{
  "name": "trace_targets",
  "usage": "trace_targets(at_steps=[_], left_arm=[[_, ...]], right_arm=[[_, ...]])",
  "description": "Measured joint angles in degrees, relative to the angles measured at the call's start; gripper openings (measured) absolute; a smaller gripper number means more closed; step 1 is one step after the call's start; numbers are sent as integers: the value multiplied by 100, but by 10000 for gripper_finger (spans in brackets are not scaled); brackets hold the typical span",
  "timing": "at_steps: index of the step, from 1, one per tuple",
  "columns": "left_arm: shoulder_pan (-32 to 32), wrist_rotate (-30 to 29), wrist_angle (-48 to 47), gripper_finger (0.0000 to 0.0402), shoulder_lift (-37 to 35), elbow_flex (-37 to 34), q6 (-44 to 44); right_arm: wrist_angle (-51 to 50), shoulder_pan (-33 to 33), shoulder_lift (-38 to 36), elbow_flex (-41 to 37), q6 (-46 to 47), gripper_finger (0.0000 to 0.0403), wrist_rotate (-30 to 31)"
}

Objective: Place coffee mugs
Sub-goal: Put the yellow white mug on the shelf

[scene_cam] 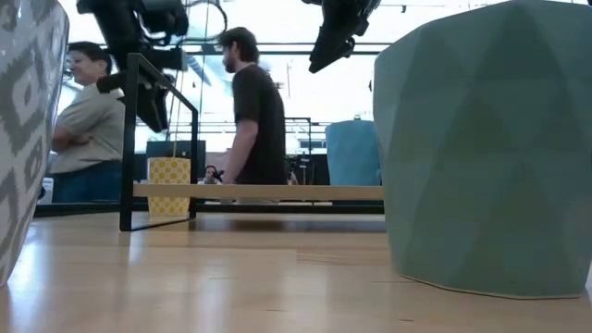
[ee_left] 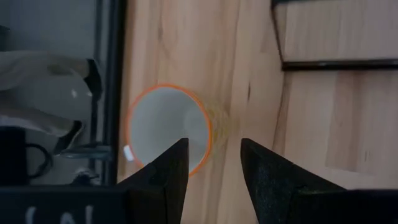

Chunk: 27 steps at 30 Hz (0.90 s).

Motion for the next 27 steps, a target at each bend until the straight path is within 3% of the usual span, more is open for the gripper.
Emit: trace_targets(at_steps=[8,20,27], left_arm=[[524,171,161,153,778,-4,201],[678,268,459,151,1587,-4,-32],[676,222,456,106,1851,-10,-615]], right_arm=[[-12,0,0,0,4,184,-68],[-16,0,0,0,4,184,-71],[-16,0,-2,-2,4,185,-71]])
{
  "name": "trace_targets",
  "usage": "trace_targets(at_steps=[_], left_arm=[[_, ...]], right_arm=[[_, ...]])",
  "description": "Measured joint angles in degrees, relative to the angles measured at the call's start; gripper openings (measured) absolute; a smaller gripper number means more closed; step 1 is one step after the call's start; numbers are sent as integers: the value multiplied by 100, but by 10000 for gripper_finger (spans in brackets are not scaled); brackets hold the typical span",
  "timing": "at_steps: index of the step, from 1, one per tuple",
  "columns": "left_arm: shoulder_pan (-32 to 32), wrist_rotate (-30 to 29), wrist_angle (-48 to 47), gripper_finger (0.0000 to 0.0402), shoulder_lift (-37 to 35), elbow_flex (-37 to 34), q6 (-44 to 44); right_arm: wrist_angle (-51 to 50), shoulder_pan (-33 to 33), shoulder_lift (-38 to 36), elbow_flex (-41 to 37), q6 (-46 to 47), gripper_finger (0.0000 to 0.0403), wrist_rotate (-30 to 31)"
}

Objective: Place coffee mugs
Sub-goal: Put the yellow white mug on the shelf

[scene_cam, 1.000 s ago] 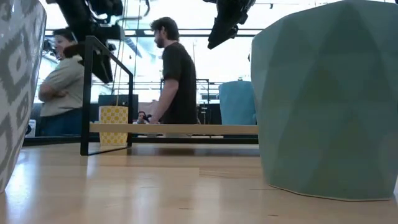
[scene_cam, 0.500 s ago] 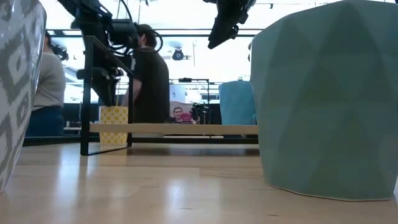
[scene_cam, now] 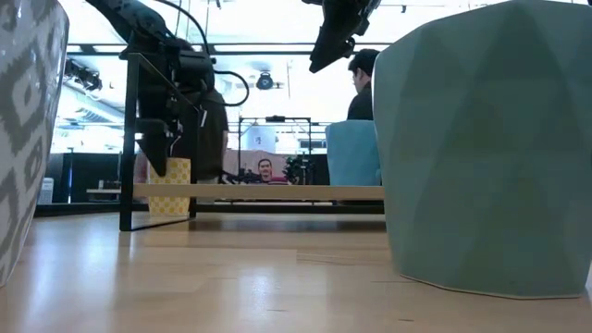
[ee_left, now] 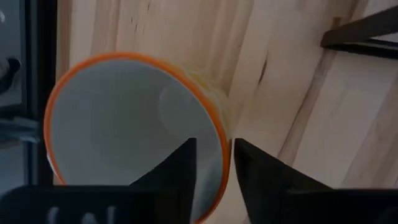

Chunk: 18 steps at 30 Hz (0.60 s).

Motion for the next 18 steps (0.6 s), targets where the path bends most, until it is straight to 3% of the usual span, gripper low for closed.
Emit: trace_targets(at_steps=[7,18], left_arm=[[0,-40,24,28,0,-3,-460],[0,-352,-20,28,-4,19,-1287]], right_arm=[[0,0,-2,0,0,185,-2],[0,0,-2,0,0,185,-2]])
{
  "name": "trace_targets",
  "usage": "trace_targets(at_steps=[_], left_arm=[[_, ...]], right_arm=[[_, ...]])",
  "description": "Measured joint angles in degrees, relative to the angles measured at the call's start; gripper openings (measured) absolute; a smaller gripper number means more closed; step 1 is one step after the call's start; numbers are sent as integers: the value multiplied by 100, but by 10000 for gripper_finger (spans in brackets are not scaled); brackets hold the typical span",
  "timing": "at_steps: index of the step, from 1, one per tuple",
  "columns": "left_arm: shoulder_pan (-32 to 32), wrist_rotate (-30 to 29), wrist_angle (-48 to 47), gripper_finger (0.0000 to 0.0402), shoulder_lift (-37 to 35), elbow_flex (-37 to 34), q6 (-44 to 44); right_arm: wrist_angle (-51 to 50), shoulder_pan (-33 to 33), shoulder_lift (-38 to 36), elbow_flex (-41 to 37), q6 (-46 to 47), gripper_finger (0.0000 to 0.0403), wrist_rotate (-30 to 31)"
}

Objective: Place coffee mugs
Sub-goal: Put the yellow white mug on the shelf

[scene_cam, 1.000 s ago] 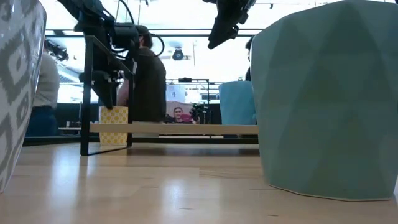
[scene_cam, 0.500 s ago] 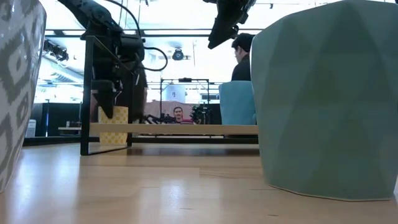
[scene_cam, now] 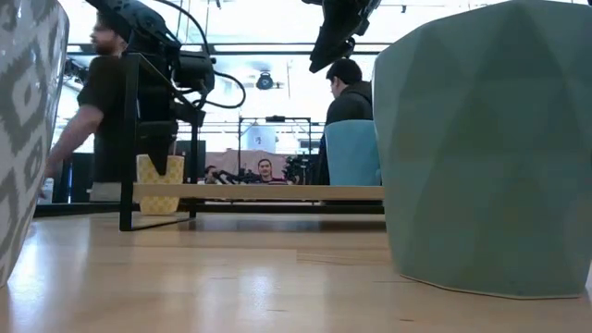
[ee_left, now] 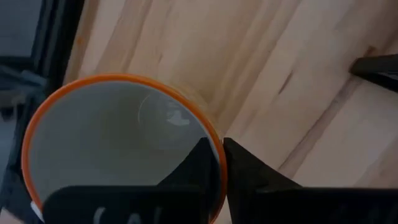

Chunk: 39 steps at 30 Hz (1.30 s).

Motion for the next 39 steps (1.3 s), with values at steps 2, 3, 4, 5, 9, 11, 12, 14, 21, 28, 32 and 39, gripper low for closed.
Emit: trace_targets(at_steps=[2,3,4,5,9,11,12,14,21,28,32,39], left_arm=[[0,-115,-241,28,-2,137,-102],[0,-165,-361,28,-2,238,-155],[0,-204,-486,28,-2,368,-208],[0,-233,-630,28,-2,521,-239],[0,-259,-1127,28,-2,1243,-459],[-6,-257,-1322,28,-4,1651,-564],[-11,-259,-1423,28,-4,1854,-664],[-40,-255,-1687,28,-4,2288,-865],[-396,-212,-2452,28,-7,3731,-2008],[-1255,467,-2569,28,-11,4659,-3025],[-1967,506,-2406,28,-11,4778,-3679],[-3163,705,-1995,28,345,4784,-4643]], right_arm=[[0,0,0,0,-2,185,0],[0,0,0,0,0,185,0],[0,0,0,0,0,185,0],[0,0,0,0,0,185,0],[-4,0,0,0,0,185,-11],[-44,1,0,0,0,185,-55],[-79,11,0,0,2,185,-61],[-149,40,0,-2,0,185,-30],[-622,204,-27,-4,-71,185,9],[-962,421,-437,-4,-106,185,604],[-979,529,-752,-4,-41,185,662],[-1031,653,-1013,-4,39,185,667]])
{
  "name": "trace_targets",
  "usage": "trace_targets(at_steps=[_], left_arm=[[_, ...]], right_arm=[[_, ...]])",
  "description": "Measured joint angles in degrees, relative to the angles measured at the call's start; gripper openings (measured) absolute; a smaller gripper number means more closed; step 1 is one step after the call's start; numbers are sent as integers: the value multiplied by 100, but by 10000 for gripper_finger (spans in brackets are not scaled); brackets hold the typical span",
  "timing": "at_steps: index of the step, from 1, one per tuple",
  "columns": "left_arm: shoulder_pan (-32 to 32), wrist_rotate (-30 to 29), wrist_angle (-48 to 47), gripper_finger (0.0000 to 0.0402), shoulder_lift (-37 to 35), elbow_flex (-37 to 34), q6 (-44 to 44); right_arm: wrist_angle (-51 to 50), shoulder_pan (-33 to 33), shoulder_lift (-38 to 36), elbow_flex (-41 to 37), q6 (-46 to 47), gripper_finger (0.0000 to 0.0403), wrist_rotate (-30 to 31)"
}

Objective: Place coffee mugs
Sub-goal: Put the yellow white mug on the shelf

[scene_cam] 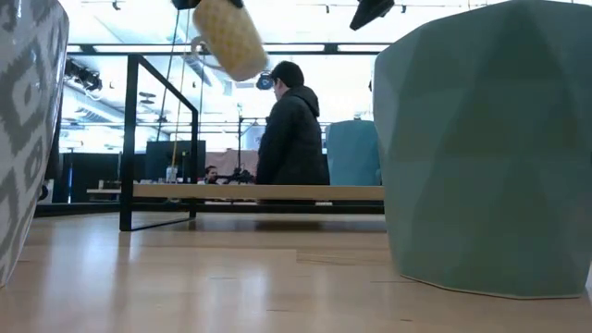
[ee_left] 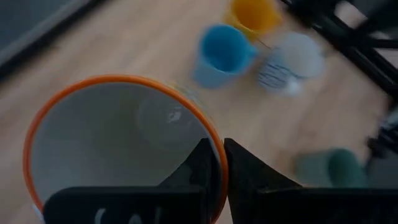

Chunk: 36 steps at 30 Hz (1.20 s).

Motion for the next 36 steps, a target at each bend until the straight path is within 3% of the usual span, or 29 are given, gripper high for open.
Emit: trace_targets(at_steps=[10,19,36], left_arm=[[-871,931,339,28,1161,-4,-658],[-932,953,346,28,1915,-4,-598],[-613,880,408,39,2535,-15,-589]], right_arm=[[-401,203,-14,0,-38,185,0],[-394,418,-14,0,-38,185,0],[-500,1023,-12,0,-20,185,-2]])
